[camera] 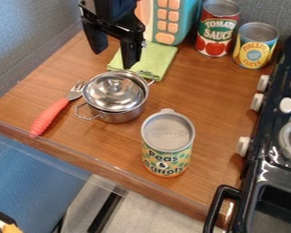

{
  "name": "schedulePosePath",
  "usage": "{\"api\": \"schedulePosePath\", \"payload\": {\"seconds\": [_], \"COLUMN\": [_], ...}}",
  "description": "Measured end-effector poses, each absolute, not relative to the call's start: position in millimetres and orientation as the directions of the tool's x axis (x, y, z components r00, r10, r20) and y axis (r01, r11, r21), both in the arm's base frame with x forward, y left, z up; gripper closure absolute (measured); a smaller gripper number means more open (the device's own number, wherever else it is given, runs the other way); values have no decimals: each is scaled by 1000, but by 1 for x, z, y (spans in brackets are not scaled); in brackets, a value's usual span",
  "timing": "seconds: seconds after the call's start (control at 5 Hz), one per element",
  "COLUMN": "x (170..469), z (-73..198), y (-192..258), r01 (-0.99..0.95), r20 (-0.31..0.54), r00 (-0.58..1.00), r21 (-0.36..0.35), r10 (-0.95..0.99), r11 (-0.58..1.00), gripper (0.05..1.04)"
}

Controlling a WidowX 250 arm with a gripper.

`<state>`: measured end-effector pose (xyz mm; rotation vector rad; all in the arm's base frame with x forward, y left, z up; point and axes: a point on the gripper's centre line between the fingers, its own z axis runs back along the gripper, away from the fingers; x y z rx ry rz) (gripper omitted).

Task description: Mueve la lata al lado derecho de la toalla verde

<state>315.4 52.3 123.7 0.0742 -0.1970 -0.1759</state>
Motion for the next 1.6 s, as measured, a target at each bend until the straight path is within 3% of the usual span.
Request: {"api": "schedulePosePath", "payload": {"seconds": [0.2,0.6,0.8,1.2,1.6], "x": [313,295,272,221,210], "z": [116,145,143,88,57], "y": [51,-13,-46,-55,-54], "r01": [165,279,344,334,295], "r20": [161,213,181,36,-31], "r00": [971,935,918,941,955], "r21": [79,58,86,52,78], "r10": [-176,-285,-354,-336,-294], "r11": [983,959,935,941,952], "gripper": [83,83,83,83,83]}}
